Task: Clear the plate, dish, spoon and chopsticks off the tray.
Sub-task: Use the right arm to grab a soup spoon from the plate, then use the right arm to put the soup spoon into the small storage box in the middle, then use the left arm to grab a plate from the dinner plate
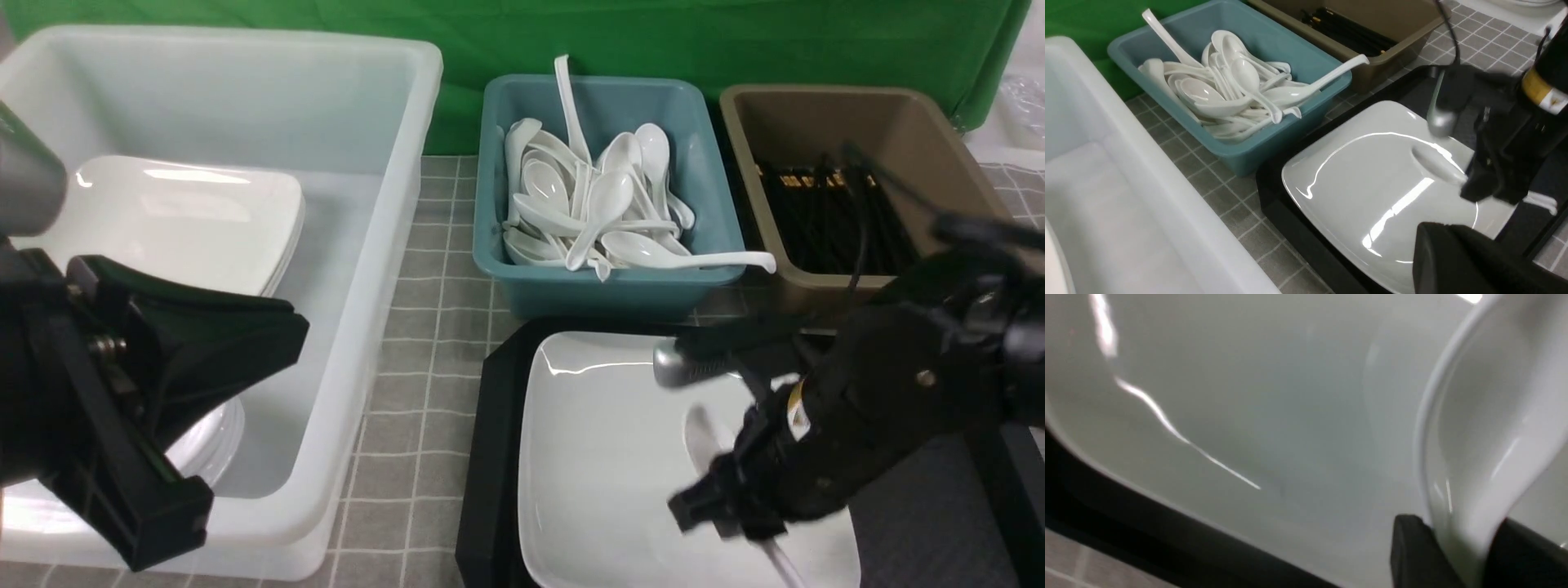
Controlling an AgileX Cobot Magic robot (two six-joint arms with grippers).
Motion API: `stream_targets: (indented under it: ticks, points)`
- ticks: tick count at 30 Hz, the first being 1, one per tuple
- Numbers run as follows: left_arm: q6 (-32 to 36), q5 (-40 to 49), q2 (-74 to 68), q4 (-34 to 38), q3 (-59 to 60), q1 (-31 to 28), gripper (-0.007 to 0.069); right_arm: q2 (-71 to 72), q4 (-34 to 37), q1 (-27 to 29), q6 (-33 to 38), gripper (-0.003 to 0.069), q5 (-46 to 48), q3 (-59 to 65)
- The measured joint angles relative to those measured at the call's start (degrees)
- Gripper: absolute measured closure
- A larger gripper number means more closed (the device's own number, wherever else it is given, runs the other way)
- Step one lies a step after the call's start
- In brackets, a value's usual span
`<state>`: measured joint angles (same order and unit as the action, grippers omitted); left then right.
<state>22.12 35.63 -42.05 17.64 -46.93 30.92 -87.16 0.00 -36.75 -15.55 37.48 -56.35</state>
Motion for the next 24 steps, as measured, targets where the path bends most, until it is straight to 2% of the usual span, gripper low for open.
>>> stream_targets:
  ticks: [3,6,11,14,16,18,19,21,24]
  points:
    - [2.72,-2.11,0.0,0.45,0.0,0.0,0.0604,2.44,0.0,3.76,0.11,0.0438,-10.63,-4.08]
    - [5.21,-4.3,0.0,1.59,0.0,0.0,0.0604,-1.14,0.0,10.56,0.11,0.0438,-25.33,-9.56]
    - [8.41,-5.29,-0.18,2.61,0.0,0.0,0.0604,-12.8,0.0,15.81,0.11,0.0438,-33.55,-19.75]
    - [9.17,-6.0,-0.45,2.61,0.0,0.0,0.0604,-19.51,0.0,16.98,0.11,0.0408,-34.43,-25.12]
    - [9.28,-6.21,-0.91,2.61,0.0,0.0,0.0604,-22.68,0.0,17.28,0.11,0.0341,-33.97,-28.23]
    - [8.04,-5.88,-2.51,2.67,0.0,0.0,0.0604,-25.16,0.0,17.34,0.77,0.0205,-30.34,-30.97]
    - [7.62,-5.45,-3.08,2.79,0.0,0.0,0.0604,-25.16,0.0,17.39,1.67,0.018,-28.28,-31.49]
    - [8.48,-4.05,-5.18,2.78,0.0,0.0,0.0604,-23.62,0.0,17.39,4.67,0.0184,-22.71,-32.28]
    - [13.45,-1.71,-8.36,3.47,0.0,0.45,0.0604,-19.26,0.0,17.39,9.42,0.0282,-14.26,-32.45]
